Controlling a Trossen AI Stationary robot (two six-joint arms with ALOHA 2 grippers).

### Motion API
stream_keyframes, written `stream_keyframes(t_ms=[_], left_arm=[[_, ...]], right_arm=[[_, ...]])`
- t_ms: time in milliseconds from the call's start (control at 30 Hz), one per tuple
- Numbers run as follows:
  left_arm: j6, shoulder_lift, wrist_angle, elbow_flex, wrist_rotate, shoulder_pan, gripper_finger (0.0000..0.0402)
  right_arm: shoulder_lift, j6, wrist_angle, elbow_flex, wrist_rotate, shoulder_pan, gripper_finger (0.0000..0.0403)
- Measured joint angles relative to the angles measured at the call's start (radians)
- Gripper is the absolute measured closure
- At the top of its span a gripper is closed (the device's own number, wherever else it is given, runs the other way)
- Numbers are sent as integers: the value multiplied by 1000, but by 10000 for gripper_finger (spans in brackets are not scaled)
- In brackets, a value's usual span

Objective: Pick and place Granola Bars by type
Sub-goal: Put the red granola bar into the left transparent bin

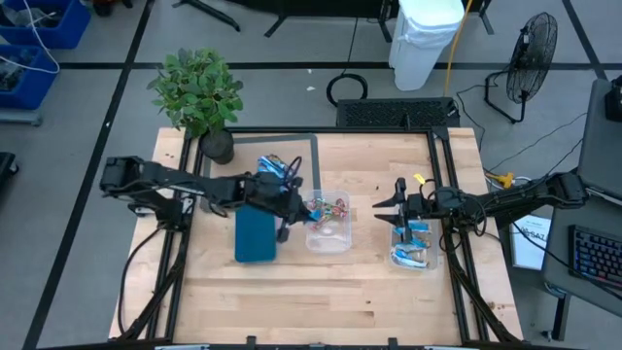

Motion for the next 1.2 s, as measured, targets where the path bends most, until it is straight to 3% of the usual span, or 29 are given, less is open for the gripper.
stream_keyframes(t_ms=[267,600,800,1033,1200], left_arm=[[-35,105,132,0,69,28,393],[-74,181,216,1,68,28,382],[-94,214,222,1,64,27,395],[-102,212,256,2,-18,25,342],[-100,212,268,2,-17,25,336]], right_arm=[[0,-7,-3,0,19,0,289],[0,-7,-2,0,19,0,289],[0,-6,-2,0,19,0,289],[0,-6,-2,0,19,0,289],[0,-6,-2,0,19,0,289]])
